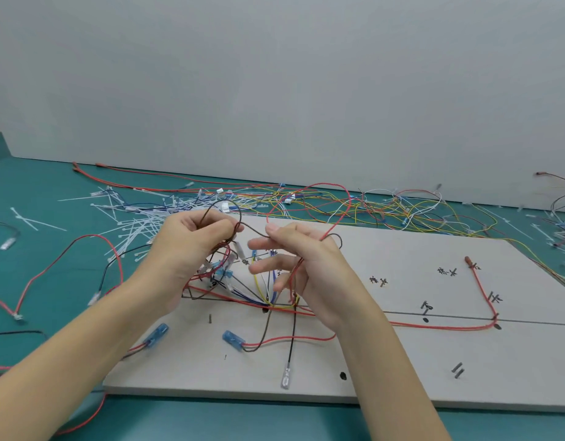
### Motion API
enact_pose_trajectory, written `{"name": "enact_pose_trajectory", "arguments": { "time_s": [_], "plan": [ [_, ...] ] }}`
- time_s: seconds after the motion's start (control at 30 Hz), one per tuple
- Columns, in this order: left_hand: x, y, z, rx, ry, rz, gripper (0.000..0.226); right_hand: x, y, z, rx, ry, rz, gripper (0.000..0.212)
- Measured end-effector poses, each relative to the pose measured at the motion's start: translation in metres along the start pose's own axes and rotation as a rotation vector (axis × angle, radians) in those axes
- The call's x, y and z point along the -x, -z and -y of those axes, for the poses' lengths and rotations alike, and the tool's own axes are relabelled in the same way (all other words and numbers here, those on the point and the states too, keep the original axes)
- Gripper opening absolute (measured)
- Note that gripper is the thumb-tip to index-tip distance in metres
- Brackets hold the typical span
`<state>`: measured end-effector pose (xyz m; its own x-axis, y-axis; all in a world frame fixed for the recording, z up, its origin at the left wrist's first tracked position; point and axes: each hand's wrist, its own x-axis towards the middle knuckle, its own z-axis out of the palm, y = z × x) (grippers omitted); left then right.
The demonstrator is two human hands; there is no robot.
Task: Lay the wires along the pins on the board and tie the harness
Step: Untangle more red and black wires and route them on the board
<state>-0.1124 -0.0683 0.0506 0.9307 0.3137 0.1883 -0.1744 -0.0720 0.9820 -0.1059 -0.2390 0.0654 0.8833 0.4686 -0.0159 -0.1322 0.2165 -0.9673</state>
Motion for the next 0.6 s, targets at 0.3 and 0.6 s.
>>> {"name": "enact_pose_trajectory", "arguments": {
  "time_s": [0.3,0.6],
  "plan": [
    [0.008,-0.01,-0.005,0.008,-0.053,0.059,0.035,-0.005,-0.012,-0.013,0.022,0.034,-0.003,0.022],
    [0.007,-0.007,-0.006,-0.052,-0.045,0.182,0.033,-0.006,-0.003,-0.006,-0.013,0.117,-0.232,0.012]
  ]
}}
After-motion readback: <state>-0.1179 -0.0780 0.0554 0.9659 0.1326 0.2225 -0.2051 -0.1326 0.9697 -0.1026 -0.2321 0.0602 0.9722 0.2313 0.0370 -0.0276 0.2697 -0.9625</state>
